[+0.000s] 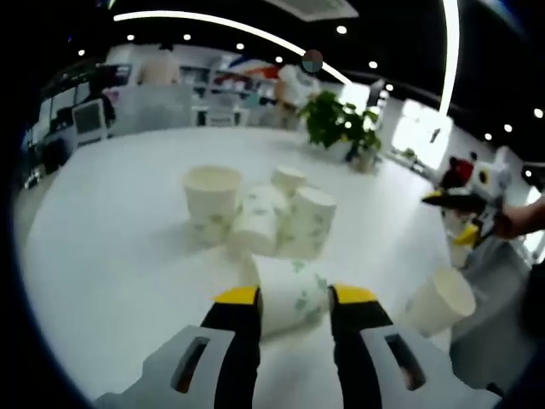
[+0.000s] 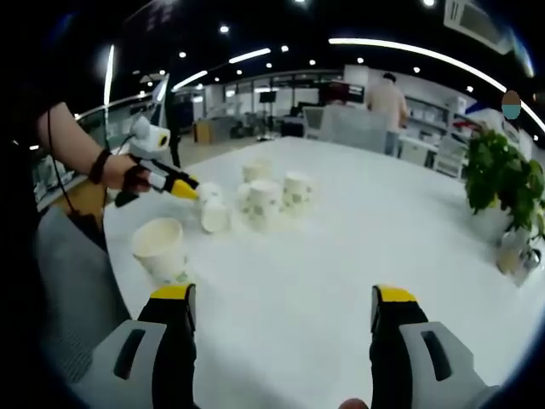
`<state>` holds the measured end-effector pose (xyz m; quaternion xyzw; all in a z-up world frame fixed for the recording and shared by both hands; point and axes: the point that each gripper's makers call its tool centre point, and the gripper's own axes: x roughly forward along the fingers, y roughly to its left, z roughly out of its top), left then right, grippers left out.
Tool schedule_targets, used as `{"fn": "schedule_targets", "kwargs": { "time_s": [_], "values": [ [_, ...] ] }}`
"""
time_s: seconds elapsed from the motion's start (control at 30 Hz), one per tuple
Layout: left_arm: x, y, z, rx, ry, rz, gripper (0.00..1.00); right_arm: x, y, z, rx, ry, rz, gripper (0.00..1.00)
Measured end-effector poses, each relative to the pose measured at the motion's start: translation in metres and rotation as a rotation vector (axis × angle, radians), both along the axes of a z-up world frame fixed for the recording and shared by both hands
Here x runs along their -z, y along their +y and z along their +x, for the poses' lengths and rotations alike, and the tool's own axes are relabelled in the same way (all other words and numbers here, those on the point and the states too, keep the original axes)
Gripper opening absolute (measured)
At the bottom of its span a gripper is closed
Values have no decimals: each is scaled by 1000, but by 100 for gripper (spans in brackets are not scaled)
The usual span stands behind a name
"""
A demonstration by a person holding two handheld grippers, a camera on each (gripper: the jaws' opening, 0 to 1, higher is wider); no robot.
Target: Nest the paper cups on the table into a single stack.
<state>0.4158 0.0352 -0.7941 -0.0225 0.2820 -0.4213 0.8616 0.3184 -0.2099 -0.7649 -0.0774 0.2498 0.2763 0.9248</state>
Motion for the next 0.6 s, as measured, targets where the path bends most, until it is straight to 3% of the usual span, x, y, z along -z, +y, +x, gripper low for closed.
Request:
{"fn": "schedule_targets", "kwargs": {
  "time_s": [0.3, 0.43, 0.6],
  "values": [
    [0, -3, -8, 3, 39, -62, 19, -1, 1, 2, -14, 0, -5, 82],
    [-3, -5, -12, 14, 30, -75, 9, -1, 2, 3, -22, -1, -5, 82],
    [-1, -7, -12, -12, 83, -122, 8, -2, 4, 5, -29, -2, -7, 82]
  ]
}}
